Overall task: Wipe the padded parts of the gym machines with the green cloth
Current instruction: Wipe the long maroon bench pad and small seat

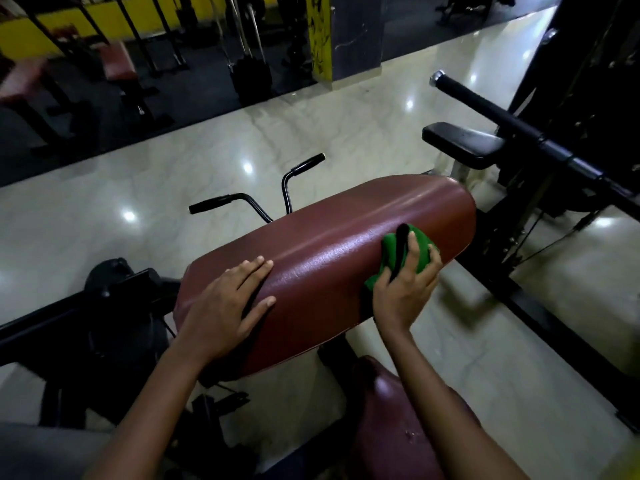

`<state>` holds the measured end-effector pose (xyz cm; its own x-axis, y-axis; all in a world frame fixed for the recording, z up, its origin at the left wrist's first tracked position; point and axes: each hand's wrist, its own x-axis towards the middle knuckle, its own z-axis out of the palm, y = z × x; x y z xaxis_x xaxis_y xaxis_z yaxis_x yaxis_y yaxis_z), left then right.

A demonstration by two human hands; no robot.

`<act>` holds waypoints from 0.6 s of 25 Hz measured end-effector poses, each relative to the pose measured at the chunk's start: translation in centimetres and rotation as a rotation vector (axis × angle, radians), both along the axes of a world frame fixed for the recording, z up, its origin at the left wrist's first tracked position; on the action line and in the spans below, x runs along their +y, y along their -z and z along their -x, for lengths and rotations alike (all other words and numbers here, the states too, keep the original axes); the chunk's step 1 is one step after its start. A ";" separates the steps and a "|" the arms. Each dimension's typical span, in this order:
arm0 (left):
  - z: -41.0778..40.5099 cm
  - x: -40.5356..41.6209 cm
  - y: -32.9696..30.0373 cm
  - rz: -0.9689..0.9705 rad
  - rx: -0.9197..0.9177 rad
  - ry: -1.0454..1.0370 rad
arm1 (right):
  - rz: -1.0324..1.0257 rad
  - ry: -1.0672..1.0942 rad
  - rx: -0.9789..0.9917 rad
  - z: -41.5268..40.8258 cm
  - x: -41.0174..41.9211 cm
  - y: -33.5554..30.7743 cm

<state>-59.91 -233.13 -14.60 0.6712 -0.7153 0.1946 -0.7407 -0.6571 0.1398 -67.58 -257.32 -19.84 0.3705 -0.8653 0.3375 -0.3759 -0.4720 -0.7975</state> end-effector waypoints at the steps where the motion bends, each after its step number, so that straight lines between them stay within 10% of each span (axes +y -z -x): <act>1: -0.1 0.3 0.1 0.006 0.003 0.002 | 0.019 -0.004 0.015 0.1 2.1 -0.1; 5: -0.2 1.7 0.0 -0.007 0.007 0.009 | 0.187 -0.279 0.083 2.4 6.7 2.3; 10: -0.4 4.8 0.3 0.051 0.086 -0.020 | 0.112 -0.136 0.054 1.3 6.8 1.3; 15: -0.7 5.6 0.3 0.084 0.139 -0.009 | 0.455 -0.560 0.156 4.3 8.2 3.2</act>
